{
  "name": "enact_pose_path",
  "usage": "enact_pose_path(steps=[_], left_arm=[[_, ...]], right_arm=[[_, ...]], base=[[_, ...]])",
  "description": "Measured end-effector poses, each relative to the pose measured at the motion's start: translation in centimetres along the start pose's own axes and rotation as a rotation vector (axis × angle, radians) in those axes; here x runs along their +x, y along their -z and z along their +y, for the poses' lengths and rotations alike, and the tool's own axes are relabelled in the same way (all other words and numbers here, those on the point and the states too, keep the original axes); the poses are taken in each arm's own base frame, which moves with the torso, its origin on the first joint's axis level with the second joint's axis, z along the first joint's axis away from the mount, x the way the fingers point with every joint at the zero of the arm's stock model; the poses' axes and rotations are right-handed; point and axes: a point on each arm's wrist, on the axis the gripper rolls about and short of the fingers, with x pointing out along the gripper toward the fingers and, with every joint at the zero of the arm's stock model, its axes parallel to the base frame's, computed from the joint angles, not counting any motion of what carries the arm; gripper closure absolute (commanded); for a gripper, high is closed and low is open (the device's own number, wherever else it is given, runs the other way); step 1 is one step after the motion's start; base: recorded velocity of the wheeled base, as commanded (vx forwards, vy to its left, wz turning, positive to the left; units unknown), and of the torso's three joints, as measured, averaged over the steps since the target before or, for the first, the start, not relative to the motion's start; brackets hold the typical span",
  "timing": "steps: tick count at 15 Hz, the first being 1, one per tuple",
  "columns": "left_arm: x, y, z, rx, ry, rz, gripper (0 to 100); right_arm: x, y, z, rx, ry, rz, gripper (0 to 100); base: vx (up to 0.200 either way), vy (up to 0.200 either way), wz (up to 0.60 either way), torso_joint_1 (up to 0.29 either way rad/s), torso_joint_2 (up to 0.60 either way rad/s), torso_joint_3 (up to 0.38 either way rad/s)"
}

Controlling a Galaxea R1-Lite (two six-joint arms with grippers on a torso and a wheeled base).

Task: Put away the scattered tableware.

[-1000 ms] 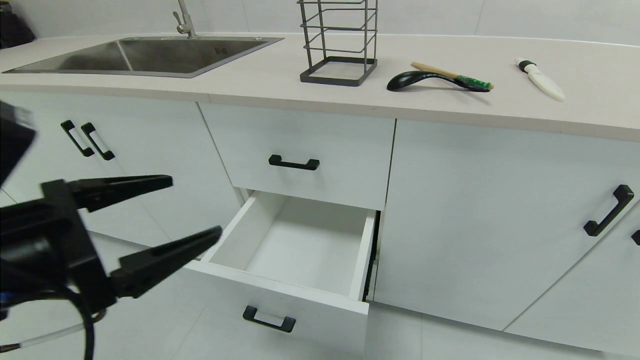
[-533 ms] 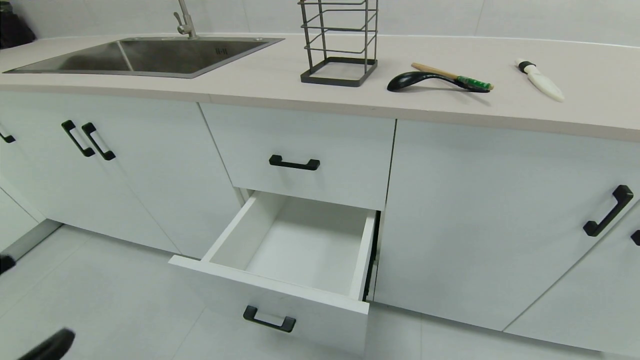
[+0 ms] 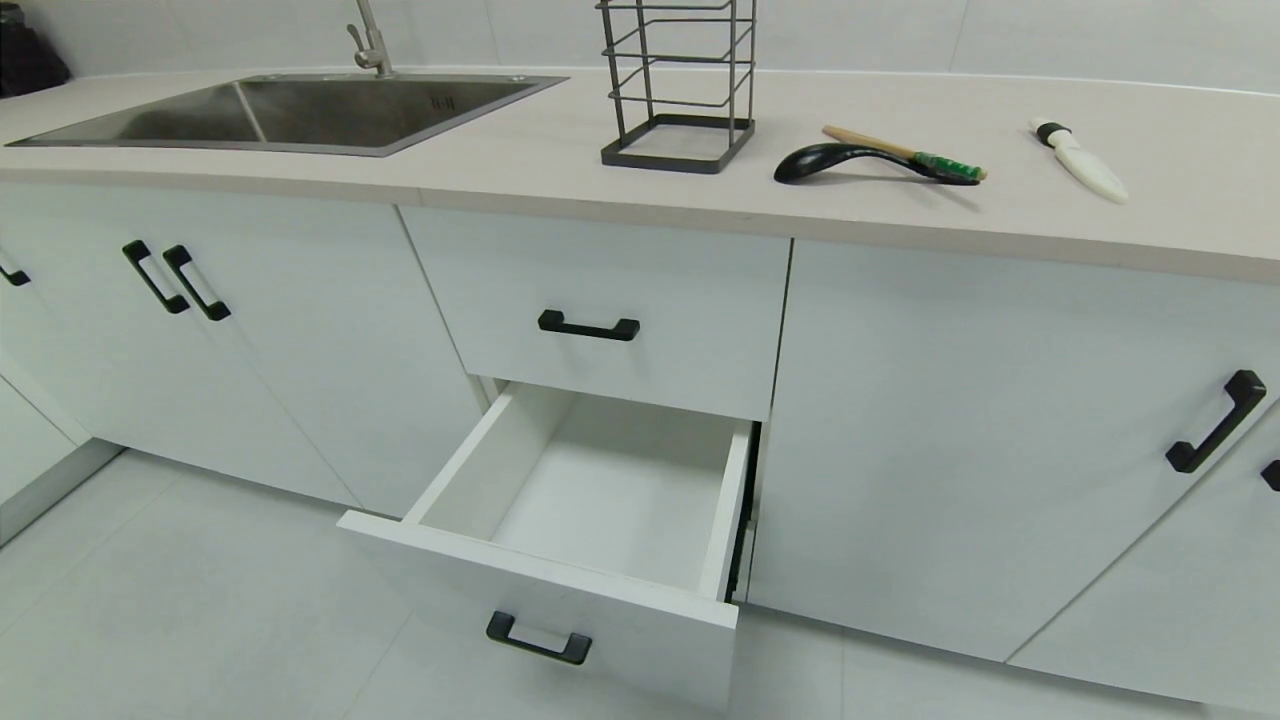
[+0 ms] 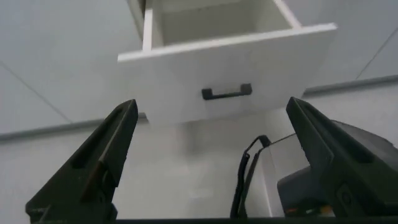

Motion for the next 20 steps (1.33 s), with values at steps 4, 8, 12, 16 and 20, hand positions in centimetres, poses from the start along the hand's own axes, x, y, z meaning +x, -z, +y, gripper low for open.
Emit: enact_pose_path(steps=[4, 8, 12, 16, 20], left_arm=[[-0.2, 1.0, 0.1, -0.109, -0.219, -0.076, 0], [0.0, 2.0, 0.1, -0.098, -0.279, -0.092, 0], [0.0, 2.1, 0.1, -0.065, -0.264, -0.092, 0], [-0.1, 2.1, 0.2, -0.033, -0.317, -0.083, 0], [-0.1, 2.1, 0.2, -0.09, -0.314, -0.092, 0]], right_arm=[[0.0, 0.0, 0.0, 0.003, 0.001, 0.0, 100], [0.0, 0.0, 0.0, 0.004, 0.0, -0.001, 100], [0.0, 0.0, 0.0, 0.003, 0.002, -0.001, 100], [0.0, 0.0, 0.0, 0.0, 0.003, -0.001, 100], [0.0, 0.0, 0.0, 0.001, 0.004, -0.001, 100]], base=[[0.0, 0.0, 0.0, 0.0, 0.0, 0.0], [0.0, 0.0, 0.0, 0.0, 0.0, 0.0], [0.0, 0.0, 0.0, 0.0, 0.0, 0.0], [0.0, 0.0, 0.0, 0.0, 0.0, 0.0], [0.0, 0.0, 0.3, -0.001, 0.0, 0.002]])
